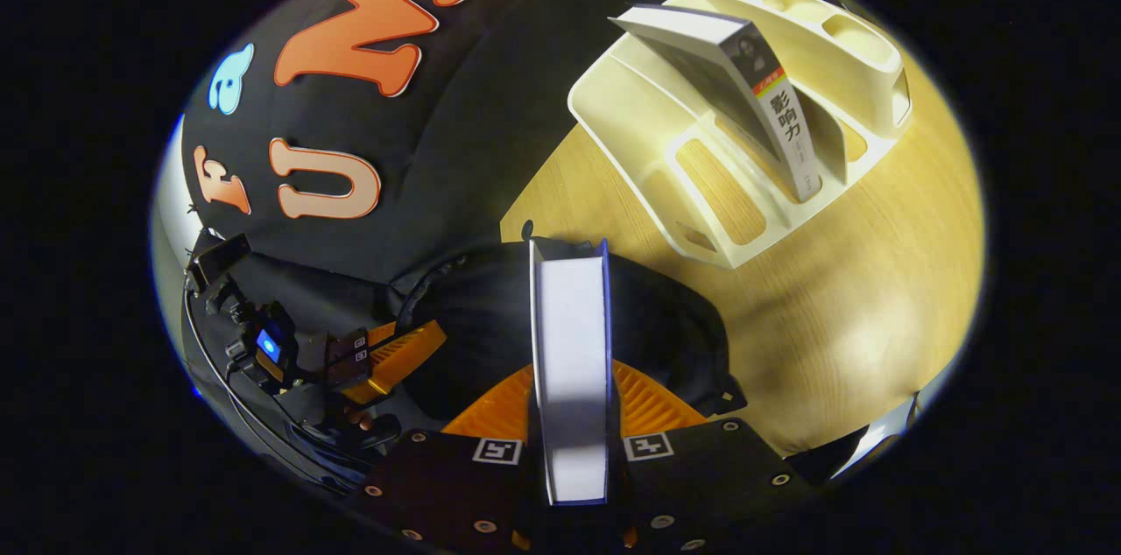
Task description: Open the schoolbag, grab two books from the bookshelf and put them into the schoolbag.
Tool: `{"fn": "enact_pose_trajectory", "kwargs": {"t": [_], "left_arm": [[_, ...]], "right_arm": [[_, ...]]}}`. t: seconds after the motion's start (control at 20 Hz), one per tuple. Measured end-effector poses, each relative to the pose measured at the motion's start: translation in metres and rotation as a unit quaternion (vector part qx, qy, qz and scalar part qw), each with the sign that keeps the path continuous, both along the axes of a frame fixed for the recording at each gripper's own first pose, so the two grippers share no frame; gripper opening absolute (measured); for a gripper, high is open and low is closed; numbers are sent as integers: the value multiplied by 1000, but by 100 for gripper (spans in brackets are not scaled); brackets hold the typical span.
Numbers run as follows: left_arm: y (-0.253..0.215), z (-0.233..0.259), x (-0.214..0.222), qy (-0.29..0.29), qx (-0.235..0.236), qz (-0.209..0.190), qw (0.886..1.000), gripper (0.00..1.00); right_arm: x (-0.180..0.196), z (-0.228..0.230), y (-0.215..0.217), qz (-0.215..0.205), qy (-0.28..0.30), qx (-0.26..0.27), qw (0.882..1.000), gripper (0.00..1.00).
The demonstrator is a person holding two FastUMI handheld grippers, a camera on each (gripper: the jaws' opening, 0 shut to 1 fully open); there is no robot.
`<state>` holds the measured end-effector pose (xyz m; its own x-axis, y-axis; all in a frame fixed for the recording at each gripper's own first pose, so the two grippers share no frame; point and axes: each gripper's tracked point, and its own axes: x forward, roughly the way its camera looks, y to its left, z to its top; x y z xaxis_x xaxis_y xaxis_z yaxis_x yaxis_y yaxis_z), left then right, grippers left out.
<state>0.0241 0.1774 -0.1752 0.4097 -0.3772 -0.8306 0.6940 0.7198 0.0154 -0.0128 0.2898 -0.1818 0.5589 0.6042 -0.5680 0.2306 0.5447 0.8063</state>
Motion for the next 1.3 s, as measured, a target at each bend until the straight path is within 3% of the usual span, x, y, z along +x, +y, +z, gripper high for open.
{"fn": "enact_pose_trajectory", "kwargs": {"t": [0.2,0.5,0.75,0.95,1.1,1.15,1.2,1.3], "left_arm": [[-7,0,-6,1,-13,2,1000,4],[-11,-4,-17,0,-21,-2,1000,4],[-18,-7,-26,6,-34,4,999,4],[-18,-14,-30,20,-44,10,999,4],[-12,-15,-25,27,-56,29,998,4],[-11,-17,-25,26,-56,32,998,4],[-12,-17,-25,25,-55,33,998,4],[-13,-19,-24,24,-49,36,998,4]], "right_arm": [[13,-26,35,-24,-3,5,1000,28],[30,-63,80,-27,-2,-7,1000,28],[39,-79,107,-56,0,35,998,28],[27,-85,115,-31,31,27,999,34],[-12,-118,95,76,64,-91,991,46],[-15,-121,86,86,60,-106,989,92],[-17,-120,81,90,61,-100,989,84],[-28,-107,65,102,71,-101,987,92]]}}
